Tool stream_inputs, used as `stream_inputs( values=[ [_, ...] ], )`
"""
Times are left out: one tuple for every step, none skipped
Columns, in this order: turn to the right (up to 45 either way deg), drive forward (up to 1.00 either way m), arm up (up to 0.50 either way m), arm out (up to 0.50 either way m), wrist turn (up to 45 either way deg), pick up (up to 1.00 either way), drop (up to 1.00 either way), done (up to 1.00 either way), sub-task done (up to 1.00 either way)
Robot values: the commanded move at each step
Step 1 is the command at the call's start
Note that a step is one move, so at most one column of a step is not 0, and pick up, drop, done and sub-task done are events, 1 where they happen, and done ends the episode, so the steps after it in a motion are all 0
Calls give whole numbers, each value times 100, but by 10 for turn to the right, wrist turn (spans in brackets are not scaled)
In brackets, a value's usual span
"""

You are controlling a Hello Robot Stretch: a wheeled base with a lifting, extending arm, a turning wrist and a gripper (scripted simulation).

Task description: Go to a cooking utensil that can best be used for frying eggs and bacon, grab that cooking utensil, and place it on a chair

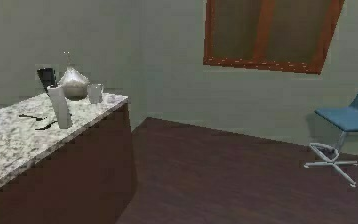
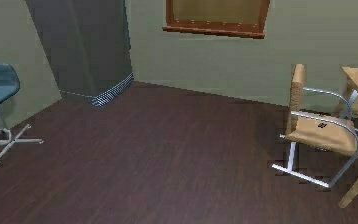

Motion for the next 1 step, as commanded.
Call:
stream_inputs(
  values=[
    [-180,0,0,0,0,0,0,0,0]
  ],
)
